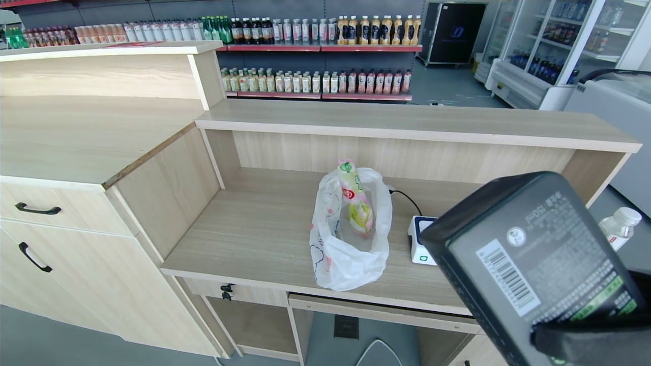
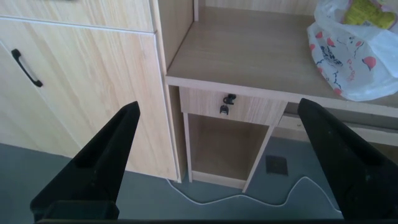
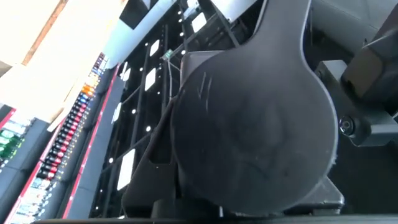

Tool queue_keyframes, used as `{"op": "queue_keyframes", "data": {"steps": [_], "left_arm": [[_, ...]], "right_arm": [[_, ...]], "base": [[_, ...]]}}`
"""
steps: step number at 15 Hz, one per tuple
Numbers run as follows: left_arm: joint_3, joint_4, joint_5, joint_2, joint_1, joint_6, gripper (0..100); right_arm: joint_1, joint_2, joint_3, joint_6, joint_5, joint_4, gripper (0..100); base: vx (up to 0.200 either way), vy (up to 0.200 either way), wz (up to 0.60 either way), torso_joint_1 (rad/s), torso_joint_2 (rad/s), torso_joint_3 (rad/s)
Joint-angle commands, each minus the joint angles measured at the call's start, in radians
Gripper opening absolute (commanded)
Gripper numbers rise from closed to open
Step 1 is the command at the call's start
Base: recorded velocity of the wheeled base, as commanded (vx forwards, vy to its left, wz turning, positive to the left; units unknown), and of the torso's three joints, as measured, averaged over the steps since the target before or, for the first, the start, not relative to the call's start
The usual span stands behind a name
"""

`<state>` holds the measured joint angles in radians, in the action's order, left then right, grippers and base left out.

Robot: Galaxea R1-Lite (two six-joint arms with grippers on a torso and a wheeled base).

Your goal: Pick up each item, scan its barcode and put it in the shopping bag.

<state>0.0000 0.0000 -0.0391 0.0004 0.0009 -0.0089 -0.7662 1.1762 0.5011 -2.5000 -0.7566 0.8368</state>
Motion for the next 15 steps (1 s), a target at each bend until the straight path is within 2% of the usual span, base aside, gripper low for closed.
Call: {"op": "queue_keyframes", "data": {"steps": [1, 7, 9, 10, 12, 13, 15], "left_arm": [[0.000, 0.000, -0.001, 0.000, 0.001, 0.000, 100], [0.000, 0.000, -0.001, 0.000, 0.001, 0.000, 100], [0.000, 0.000, -0.001, 0.000, 0.001, 0.000, 100], [0.000, 0.000, -0.001, 0.000, 0.001, 0.000, 100], [0.000, 0.000, -0.001, 0.000, 0.001, 0.000, 100], [0.000, 0.000, -0.001, 0.000, 0.001, 0.000, 100], [0.000, 0.000, -0.001, 0.000, 0.002, 0.000, 100]], "right_arm": [[-0.030, 0.020, 0.005, 0.000, 0.003, 0.001, 0], [-0.033, 0.039, 0.016, 0.004, 0.014, -0.004, 0], [-0.024, 0.030, 0.067, 0.055, 0.037, -0.005, 0], [0.021, 0.030, 0.143, 0.196, 0.091, -0.007, 0], [0.288, 0.005, 0.271, 0.682, 0.281, -0.053, 0], [0.393, -0.010, 0.277, 0.911, 0.378, -0.111, 0], [0.541, -0.020, 0.280, 1.345, 0.513, -0.209, 0]], "base": [[0.000, 0.000, 0.00, 0.000, 0.00, 0.000], [0.000, 0.000, 0.00, 0.000, 0.00, 0.000], [0.000, 0.000, 0.00, 0.000, 0.00, 0.000], [0.000, 0.000, 0.00, 0.000, 0.00, 0.000], [0.000, 0.000, 0.00, 0.000, 0.00, 0.000], [0.000, 0.000, 0.00, 0.000, 0.00, 0.000], [0.000, 0.000, 0.00, 0.000, 0.00, 0.000]]}}
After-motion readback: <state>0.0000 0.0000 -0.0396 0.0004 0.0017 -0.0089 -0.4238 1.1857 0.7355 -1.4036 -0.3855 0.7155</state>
